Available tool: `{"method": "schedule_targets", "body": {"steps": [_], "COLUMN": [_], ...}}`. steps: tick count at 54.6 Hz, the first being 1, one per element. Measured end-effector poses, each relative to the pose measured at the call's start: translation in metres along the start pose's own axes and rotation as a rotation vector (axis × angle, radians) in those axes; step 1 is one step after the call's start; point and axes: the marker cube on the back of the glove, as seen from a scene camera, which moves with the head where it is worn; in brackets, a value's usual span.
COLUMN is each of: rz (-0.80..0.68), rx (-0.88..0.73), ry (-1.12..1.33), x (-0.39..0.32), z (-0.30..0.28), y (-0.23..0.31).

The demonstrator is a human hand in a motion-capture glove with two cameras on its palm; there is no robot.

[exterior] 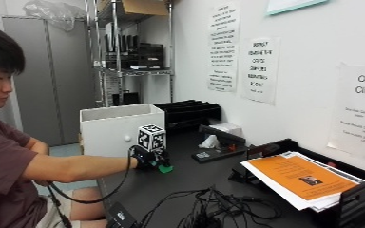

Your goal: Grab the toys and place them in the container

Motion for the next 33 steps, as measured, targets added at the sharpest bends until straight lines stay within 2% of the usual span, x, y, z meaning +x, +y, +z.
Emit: {"method": "schedule_targets", "body": {"steps": [14, 22, 28, 33], "rz": [-0.007, 0.018, 0.043, 0.099], "rx": [0.242, 0.36, 0.337, 0.232], "ry": [0.05, 0.123, 0.153, 0.156], "x": [0.0, 0.013, 0.024, 0.034], "z": [0.003, -0.002, -0.007, -0.007], "y": [0.004, 0.025, 0.036, 0.042]}}
